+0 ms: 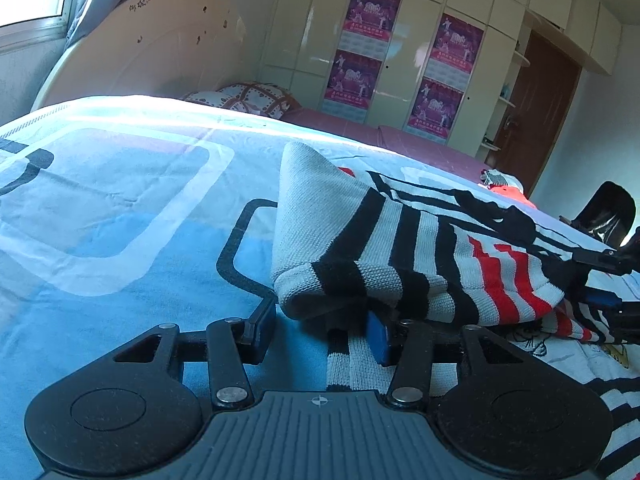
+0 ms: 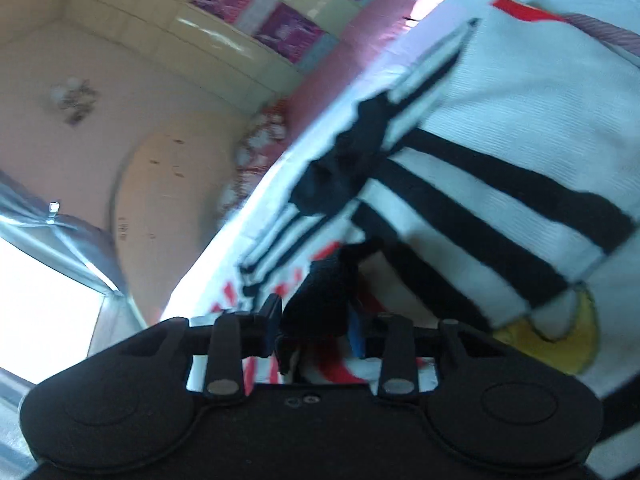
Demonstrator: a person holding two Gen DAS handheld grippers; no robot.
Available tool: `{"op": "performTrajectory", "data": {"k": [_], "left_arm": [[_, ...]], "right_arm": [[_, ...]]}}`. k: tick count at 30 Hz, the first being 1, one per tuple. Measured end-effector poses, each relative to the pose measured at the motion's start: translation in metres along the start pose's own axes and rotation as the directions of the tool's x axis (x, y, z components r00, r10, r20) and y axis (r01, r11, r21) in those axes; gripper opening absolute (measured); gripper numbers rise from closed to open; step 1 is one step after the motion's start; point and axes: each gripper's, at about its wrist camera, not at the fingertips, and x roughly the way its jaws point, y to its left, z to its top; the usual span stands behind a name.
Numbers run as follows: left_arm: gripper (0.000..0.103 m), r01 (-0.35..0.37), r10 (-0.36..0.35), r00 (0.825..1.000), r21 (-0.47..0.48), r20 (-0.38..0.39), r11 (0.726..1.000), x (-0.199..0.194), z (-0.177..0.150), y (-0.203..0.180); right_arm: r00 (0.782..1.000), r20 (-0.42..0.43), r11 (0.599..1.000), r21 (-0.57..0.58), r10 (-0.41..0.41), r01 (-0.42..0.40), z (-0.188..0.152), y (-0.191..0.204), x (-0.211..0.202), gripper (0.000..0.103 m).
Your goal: Fold small clothes
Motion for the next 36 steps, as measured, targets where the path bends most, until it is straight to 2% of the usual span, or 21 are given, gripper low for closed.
{"op": "performTrajectory", "data": {"k": [2, 5, 7, 8, 11, 14, 16, 20, 24, 27, 28, 29, 30, 31, 33, 34, 35, 36], "left_arm": [[0.048, 0.005, -0.005, 1.0, -0.007, 0.002, 1.0, 0.0, 0.0, 0.001], [0.048, 0.009, -0.009, 1.0, -0.011, 0.003, 1.0, 0.001, -0.001, 0.002], [0.049, 0.009, -0.009, 1.0, -0.011, 0.002, 1.0, 0.002, 0.0, 0.001], [0.049, 0.008, -0.008, 1.0, -0.008, 0.001, 1.0, 0.003, 0.0, 0.001], [0.049, -0.002, 0.002, 1.0, 0.006, -0.001, 1.0, 0.004, 0.0, -0.002], [0.049, -0.012, 0.012, 1.0, 0.021, -0.002, 1.0, 0.005, 0.0, -0.005], [0.049, -0.015, 0.016, 1.0, 0.024, -0.002, 1.0, 0.006, 0.0, -0.006], [0.049, -0.022, 0.022, 1.0, 0.026, 0.001, 0.999, 0.005, 0.002, -0.007], [0.048, -0.021, 0.021, 1.0, 0.055, 0.008, 0.998, 0.006, 0.003, -0.01], [0.048, 0.022, -0.024, 1.0, 0.124, 0.014, 0.992, 0.006, 0.004, -0.02], [0.048, 0.013, -0.015, 1.0, 0.144, 0.012, 0.99, 0.007, 0.005, -0.022], [0.048, -0.017, 0.015, 1.0, 0.126, 0.018, 0.992, 0.009, 0.007, -0.019], [0.047, -0.041, 0.038, 0.999, 0.069, 0.035, 0.997, 0.01, 0.01, -0.012], [0.041, -0.027, 0.028, 0.997, -0.011, 0.067, 1.0, 0.007, 0.013, 0.0], [0.038, -0.05, 0.053, 0.997, -0.052, 0.061, 0.997, 0.01, 0.014, 0.008], [0.021, -0.072, 0.074, 0.997, -0.07, 0.023, 0.995, 0.017, 0.013, 0.011], [0.016, -0.081, 0.084, 0.996, -0.107, 0.02, 0.991, 0.019, 0.012, 0.018], [0.013, -0.061, 0.064, 0.998, -0.154, 0.013, 0.986, 0.02, 0.013, 0.026]], "right_arm": [[0.997, -0.043, 0.998, -0.021, -0.057, 0.056, 0.003, 0.004, 0.012, 0.032], [0.996, -0.08, 0.999, 0.044, -0.027, 0.031, 0.005, -0.005, 0.023, 0.032], [0.996, -0.087, 0.998, 0.063, -0.024, 0.029, 0.003, -0.007, 0.027, 0.028], [0.996, -0.079, 0.998, 0.049, -0.029, 0.033, 0.003, -0.005, 0.026, 0.013], [0.997, 0.038, 0.99, -0.119, -0.069, 0.073, 0.005, 0.017, 0.006, 0.012], [0.982, 0.177, 0.94, -0.317, -0.072, 0.126, 0.01, 0.048, -0.027, 0.012], [0.97, 0.232, 0.915, -0.372, -0.072, 0.157, 0.015, 0.054, -0.047, 0.012], [0.964, 0.181, 0.9, -0.357, -0.194, 0.248, 0.024, 0.032, -0.04, 0.012], [0.965, 0.19, 0.905, -0.35, -0.183, 0.24, 0.026, 0.028, -0.044, 0.013], [0.968, 0.18, 0.904, -0.36, -0.176, 0.231, 0.026, 0.029, -0.041, 0.013], [0.968, 0.175, 0.9, -0.368, -0.178, 0.232, 0.025, 0.029, -0.04, 0.013], [0.967, 0.175, 0.897, -0.373, -0.185, 0.239, 0.025, 0.029, -0.039, 0.013], [0.965, 0.177, 0.896, -0.369, -0.194, 0.248, 0.024, 0.028, -0.04, 0.013], [0.965, 0.178, 0.899, -0.363, -0.192, 0.246, 0.025, 0.027, -0.042, 0.013], [0.967, 0.192, 0.894, -0.386, -0.165, 0.229, 0.023, 0.029, -0.048, 0.013], [0.962, 0.205, 0.877, -0.41, -0.181, 0.252, 0.02, 0.029, -0.047, 0.013], [0.947, 0.211, 0.855, -0.415, -0.242, 0.311, 0.019, 0.025, -0.041, 0.013], [0.936, 0.192, 0.849, -0.397, -0.296, 0.35, 0.021, 0.016, -0.033, 0.013]]}}
